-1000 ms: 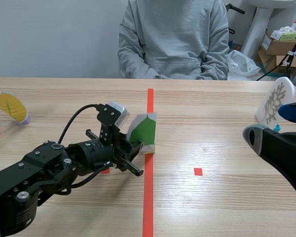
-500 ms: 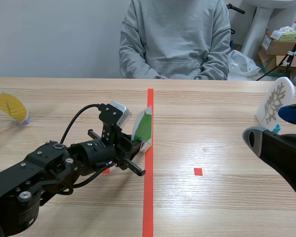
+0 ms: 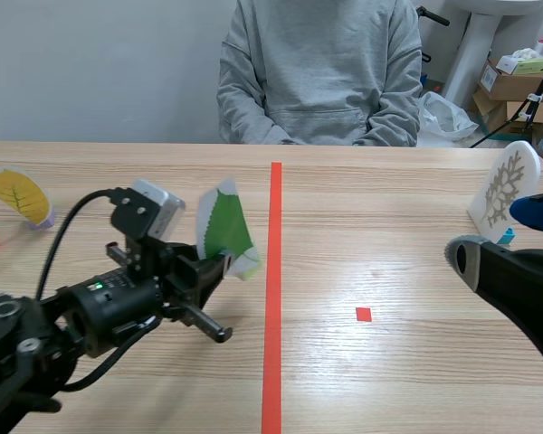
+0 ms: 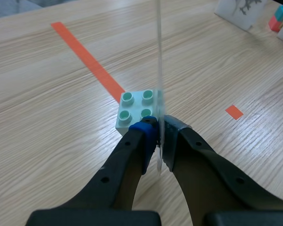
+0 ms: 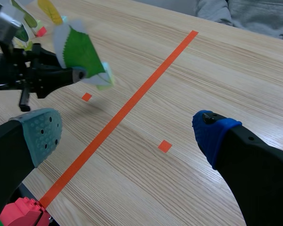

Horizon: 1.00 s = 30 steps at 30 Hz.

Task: Do the leaf sorting experiment

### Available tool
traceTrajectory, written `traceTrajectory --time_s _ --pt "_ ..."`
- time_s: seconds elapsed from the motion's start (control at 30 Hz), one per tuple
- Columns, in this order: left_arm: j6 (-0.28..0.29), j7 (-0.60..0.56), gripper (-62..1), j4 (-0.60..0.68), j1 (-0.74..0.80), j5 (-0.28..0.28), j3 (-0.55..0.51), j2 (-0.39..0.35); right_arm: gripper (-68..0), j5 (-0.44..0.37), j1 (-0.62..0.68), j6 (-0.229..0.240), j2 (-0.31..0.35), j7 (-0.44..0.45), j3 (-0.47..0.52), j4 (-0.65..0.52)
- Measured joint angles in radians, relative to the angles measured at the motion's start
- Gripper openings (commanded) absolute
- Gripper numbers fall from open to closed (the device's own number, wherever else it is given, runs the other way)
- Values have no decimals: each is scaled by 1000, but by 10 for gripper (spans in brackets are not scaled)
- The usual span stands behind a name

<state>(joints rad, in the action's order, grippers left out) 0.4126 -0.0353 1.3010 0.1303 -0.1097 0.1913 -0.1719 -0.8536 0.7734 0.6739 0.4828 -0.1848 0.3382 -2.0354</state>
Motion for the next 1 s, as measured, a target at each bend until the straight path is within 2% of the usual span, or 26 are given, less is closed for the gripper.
traceTrajectory --time_s 0.07,0.17,0.3,0.37,0.47,0.7,0.83,1.0 --pt "0 0 -569 55 58 -8 -51 0 -113 0 0 0 0 0 0 0" --pt "-8 0 -569 81 110 -58 -110 0 -113 0 0 0 0 0 0 0" --pt "-79 31 -569 59 112 -60 -198 -2 -113 0 0 0 0 0 0 0" --pt "-100 30 -569 32 94 -86 -237 -20 -113 0 0 0 0 0 0 0" --pt "-130 24 -569 -23 51 -86 -291 -60 -113 0 0 0 0 0 0 0" --pt "-136 5 -569 -230 -76 -87 -405 -161 -113 0 0 0 0 0 0 0" --pt "-140 -8 -569 -344 -135 -87 -425 -195 -113 0 0 0 0 0 0 0" --pt "-147 -46 -569 -438 -178 -87 -425 -203 -113 0 0 0 0 0 0 0"
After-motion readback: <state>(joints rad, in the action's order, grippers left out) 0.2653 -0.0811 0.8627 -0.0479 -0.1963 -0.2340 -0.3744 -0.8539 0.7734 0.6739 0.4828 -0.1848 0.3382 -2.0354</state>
